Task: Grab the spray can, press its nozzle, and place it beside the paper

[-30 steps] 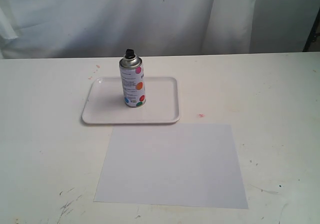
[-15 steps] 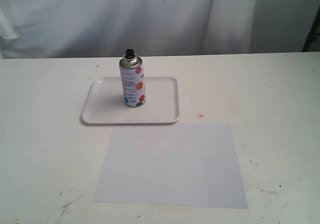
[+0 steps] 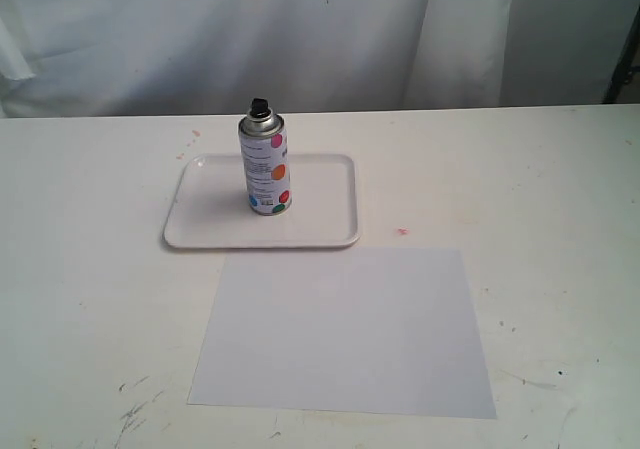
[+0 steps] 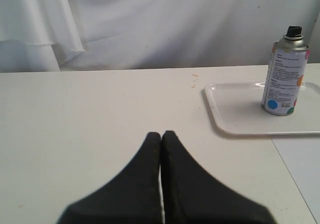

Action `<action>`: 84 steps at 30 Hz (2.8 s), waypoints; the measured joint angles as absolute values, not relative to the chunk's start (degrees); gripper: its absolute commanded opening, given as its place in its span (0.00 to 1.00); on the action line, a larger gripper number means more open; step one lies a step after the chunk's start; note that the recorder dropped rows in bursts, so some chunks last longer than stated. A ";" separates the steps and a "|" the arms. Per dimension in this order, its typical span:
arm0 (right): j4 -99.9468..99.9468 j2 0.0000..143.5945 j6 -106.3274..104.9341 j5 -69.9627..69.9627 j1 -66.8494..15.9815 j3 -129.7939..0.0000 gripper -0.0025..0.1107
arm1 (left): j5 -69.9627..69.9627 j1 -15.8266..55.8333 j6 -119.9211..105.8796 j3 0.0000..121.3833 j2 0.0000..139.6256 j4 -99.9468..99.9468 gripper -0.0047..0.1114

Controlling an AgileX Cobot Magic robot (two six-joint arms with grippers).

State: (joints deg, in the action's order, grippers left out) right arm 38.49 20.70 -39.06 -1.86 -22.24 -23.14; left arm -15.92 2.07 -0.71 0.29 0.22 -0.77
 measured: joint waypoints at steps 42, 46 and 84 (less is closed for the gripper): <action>38.40 16.08 -36.12 -6.38 -11.55 -20.21 0.02 | -16.41 2.07 -0.62 0.29 0.22 -0.77 0.04; 38.29 12.93 -33.55 -6.73 -7.47 -14.82 0.02 | -16.53 2.07 -0.62 0.29 0.22 -0.77 0.04; 0.00 0.31 0.00 -19.72 -6.70 -0.22 0.02 | -16.63 2.07 -0.62 0.29 0.22 -0.77 0.04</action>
State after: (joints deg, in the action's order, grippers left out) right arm 0.00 0.31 0.00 -19.72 -6.70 -0.22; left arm -16.63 2.07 -0.62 0.29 0.22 -0.77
